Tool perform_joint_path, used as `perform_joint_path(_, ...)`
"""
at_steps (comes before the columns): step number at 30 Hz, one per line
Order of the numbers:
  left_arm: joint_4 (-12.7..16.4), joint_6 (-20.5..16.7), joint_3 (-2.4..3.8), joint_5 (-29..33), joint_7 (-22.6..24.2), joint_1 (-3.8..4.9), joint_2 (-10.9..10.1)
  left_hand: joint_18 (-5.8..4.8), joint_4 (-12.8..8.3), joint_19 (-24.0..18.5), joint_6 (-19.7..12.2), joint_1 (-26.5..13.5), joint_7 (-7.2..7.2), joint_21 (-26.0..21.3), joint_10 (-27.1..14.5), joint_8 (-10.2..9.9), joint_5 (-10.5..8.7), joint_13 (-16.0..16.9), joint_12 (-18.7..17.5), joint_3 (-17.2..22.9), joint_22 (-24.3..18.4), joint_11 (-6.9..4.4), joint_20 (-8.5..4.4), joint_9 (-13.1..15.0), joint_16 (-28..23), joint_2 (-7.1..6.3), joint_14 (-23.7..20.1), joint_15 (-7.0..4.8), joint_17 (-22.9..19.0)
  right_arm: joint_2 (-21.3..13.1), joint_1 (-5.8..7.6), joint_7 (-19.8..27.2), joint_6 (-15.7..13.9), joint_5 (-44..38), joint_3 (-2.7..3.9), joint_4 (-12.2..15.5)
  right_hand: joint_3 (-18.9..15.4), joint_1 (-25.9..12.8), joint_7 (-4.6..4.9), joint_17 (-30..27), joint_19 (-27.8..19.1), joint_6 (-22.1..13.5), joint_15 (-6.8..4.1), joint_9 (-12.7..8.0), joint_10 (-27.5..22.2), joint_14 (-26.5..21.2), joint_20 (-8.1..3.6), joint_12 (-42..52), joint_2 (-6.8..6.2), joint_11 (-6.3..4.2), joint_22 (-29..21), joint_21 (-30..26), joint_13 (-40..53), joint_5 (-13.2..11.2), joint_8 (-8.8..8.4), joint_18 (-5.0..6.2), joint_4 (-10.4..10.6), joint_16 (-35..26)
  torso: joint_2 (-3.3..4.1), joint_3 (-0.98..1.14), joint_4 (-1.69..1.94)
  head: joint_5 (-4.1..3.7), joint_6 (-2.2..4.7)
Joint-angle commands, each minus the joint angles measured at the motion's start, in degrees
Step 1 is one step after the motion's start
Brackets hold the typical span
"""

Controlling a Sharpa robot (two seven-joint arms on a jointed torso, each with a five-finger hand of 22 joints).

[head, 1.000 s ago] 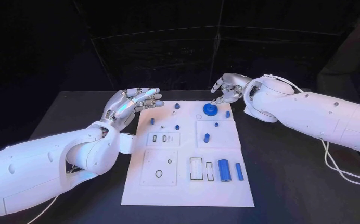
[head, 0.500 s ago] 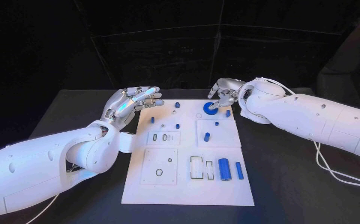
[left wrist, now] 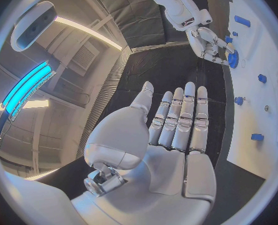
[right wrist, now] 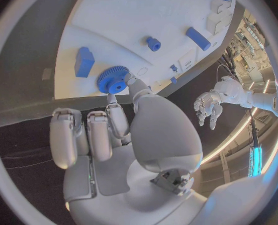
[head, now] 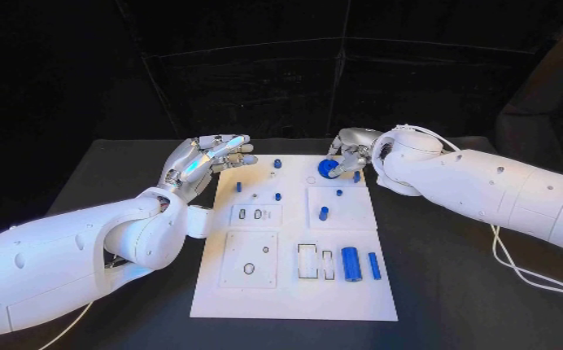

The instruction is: Assemble the parts on the task board

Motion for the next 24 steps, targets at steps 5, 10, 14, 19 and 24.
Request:
perform_joint_path(5, -0.07, 0.92, 0.04, 0.01, 2.81, 0.08, 0.08, 0.86, -0.27, 0.35, 0.45, 0.07, 0.50, -0.36, 0.47, -0.25, 0.20, -0.03, -0.25, -0.06, -0.08, 0.06, -0.09, -0.05, -0.35, 0.44, 0.29, 0.10, -0.08, 0.21, 0.04, -0.54, 0.13, -0.73, 0.03, -0.57, 0.21, 0.44, 0.07, 5.44, 1.49, 0.74, 0.33, 0.11, 0.48, 3.93, 0.08, 0.39, 0.82, -0.18, 8.05, 0.43, 0.40, 0.50, 0.48, -0.66, -0.26, 0.37, -0.02, -0.01, 0.06, 0.01, -0.13)
perform_joint_path(10, -0.12, 0.99, 0.04, 0.01, 2.76, 0.07, 0.09, 0.86, -0.27, 0.35, 0.45, 0.07, 0.50, -0.36, 0.47, -0.25, 0.20, -0.03, -0.25, -0.06, -0.08, 0.06, -0.09, -0.05, -0.35, 0.44, 0.29, 0.10, -0.08, 0.36, 0.02, -0.56, 0.11, -0.73, 0.03, -0.80, 0.41, 0.58, 0.06, 5.49, 1.49, 0.94, 0.33, 0.15, 0.57, 3.93, 0.08, 0.58, 1.14, -0.18, 8.06, 0.43, 0.64, 0.56, 0.67, -0.66, -0.32, 0.39, -0.01, 0.01, 0.01, 0.05, -0.19)
perform_joint_path(14, -0.14, 1.03, 0.04, 0.01, 2.71, 0.07, 0.09, 0.86, -0.27, 0.35, 0.45, 0.07, 0.50, -0.36, 0.47, -0.25, 0.20, -0.03, -0.25, -0.06, -0.08, 0.06, -0.09, -0.05, -0.35, 0.44, 0.29, 0.10, -0.08, 0.46, 0.01, -0.54, 0.07, -0.73, 0.03, -0.97, 0.75, 0.73, 0.04, 5.62, 1.56, 1.48, 0.32, 0.25, 0.79, 3.95, 0.09, 0.96, 1.65, -0.20, 8.19, 0.48, 1.13, 0.46, 1.06, -0.68, -0.40, 0.44, -0.01, 0.00, 0.03, 0.05, -0.21)
perform_joint_path(19, -0.16, 1.09, 0.04, 0.01, 2.65, 0.07, 0.08, 0.86, -0.31, 0.38, 0.46, 0.05, 0.51, -0.38, 0.50, -0.28, 0.20, -0.03, -0.29, -0.06, -0.10, 0.06, -0.10, -0.06, -0.39, 0.44, 0.31, 0.10, -0.09, 0.71, 0.00, -0.75, -0.49, -0.80, 0.03, -1.11, 1.26, 0.70, -0.05, 5.79, 1.72, 2.83, 0.28, 0.46, 1.35, 3.98, 0.07, 1.77, 2.37, -0.27, 8.47, 0.58, 2.15, -0.37, 1.90, -0.74, -0.42, 0.50, -0.02, -0.01, 0.02, 0.06, -0.28)
perform_joint_path(24, -0.19, 1.16, 0.04, 0.02, 2.59, 0.07, 0.10, 0.86, -0.31, 0.38, 0.46, 0.05, 0.51, -0.38, 0.50, -0.28, 0.20, -0.03, -0.29, -0.06, -0.10, 0.06, -0.10, -0.06, -0.39, 0.44, 0.31, 0.10, -0.09, 1.02, -0.11, -1.40, -0.76, -1.66, 0.03, -1.11, 1.76, 0.70, -0.28, 6.01, 1.93, 4.10, 0.15, 0.63, 2.00, 4.01, -0.01, 2.61, 2.79, -0.46, 8.81, 0.71, 3.22, -1.20, 2.59, -0.81, -0.54, 0.59, 0.02, 0.05, 0.07, 0.09, -0.29)
